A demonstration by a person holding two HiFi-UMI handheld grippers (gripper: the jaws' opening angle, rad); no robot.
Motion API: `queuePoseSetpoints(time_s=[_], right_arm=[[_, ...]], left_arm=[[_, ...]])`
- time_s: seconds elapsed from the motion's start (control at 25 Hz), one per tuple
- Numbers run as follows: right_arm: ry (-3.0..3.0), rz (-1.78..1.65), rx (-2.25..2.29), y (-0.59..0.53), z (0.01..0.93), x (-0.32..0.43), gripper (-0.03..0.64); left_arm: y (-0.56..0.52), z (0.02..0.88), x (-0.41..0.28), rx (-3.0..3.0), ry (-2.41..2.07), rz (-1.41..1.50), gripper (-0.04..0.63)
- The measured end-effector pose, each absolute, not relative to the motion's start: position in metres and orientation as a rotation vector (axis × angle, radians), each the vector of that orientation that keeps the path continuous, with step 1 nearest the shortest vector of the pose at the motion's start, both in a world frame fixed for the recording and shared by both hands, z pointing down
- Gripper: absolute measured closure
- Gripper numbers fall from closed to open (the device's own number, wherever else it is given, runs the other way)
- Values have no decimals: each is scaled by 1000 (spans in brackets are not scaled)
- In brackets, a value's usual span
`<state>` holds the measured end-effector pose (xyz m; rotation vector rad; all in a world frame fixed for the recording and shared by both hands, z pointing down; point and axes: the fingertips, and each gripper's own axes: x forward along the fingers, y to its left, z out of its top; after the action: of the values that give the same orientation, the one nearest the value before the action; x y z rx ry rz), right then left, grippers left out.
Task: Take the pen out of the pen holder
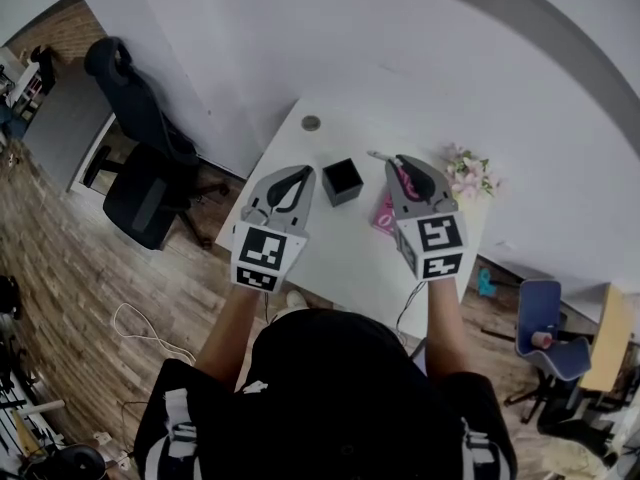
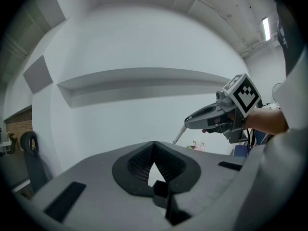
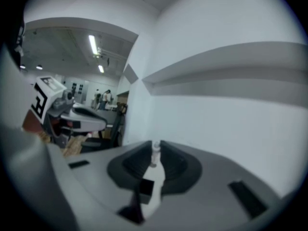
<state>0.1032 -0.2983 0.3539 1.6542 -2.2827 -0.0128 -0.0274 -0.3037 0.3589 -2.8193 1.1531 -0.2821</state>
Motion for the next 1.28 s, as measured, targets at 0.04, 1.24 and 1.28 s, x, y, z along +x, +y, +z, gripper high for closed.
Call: queuePoseSetpoints(time_s=[0.04,1.24,1.28], right_arm=[[-2287,-18,1654,-297,351,103,540],[-2301,-62,1624,-285,352,104,540],[-2301,-60,1624,-285,353,104,540]], left_arm=[[-303,358,-27,-2819,1153,-281,574],[-286,351,-19,-2799,1194,-254,574],[-286,351,-19,-2799,1193,-255,574]])
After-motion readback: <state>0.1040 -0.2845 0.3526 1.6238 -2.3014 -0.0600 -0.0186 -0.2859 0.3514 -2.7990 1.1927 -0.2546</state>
